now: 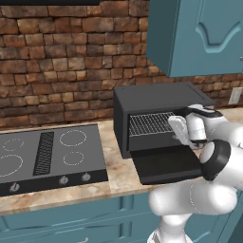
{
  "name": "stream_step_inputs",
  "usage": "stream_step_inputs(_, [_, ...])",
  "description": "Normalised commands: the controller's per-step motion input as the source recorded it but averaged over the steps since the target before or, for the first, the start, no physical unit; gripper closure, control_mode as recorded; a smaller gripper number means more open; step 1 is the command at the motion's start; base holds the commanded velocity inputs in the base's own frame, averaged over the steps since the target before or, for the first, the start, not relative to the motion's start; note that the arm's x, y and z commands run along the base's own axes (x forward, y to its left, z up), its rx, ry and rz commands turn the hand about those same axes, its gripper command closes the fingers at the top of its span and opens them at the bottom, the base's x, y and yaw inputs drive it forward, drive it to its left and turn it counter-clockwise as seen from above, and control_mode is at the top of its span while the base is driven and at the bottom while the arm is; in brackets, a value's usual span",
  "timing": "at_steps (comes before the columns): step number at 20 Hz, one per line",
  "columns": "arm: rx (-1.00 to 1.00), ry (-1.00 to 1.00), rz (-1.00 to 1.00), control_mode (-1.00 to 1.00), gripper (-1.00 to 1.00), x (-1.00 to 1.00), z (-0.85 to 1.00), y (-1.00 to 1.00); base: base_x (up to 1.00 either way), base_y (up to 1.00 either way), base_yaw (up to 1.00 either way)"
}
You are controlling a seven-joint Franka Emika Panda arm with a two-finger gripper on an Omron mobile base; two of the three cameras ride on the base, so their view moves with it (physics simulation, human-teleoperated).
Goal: Pull the toaster oven rack outwards. Pick up the baguette from the plate and place it on the toaster oven rack. Close the toaster oven door fully and set the temperature to the lowest setting.
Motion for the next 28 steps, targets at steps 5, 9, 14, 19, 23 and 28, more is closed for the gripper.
stream_step_inputs(5, [0.01,0.0,0.0,-1.0,-1.0,0.35,-0.2,0.0,0.0,0.0,0.0])
stream_step_inputs(9, [0.02,0.0,0.0,-1.0,-1.0,0.24,-0.28,0.0,0.0,0.0,0.0])
stream_step_inputs(14, [0.02,0.0,0.0,-1.0,1.0,0.09,-0.24,0.0,0.0,0.0,0.0])
stream_step_inputs(19, [0.01,-0.01,0.0,-1.0,1.0,-0.01,-0.14,0.0,0.0,0.0,0.0])
stream_step_inputs(23, [0.11,0.41,0.0,-1.0,1.0,-0.68,-0.42,-0.24,0.0,0.0,0.0])
stream_step_inputs(28, [0.16,0.72,0.0,-1.0,1.0,-1.0,-0.84,-0.24,0.0,0.0,0.0])
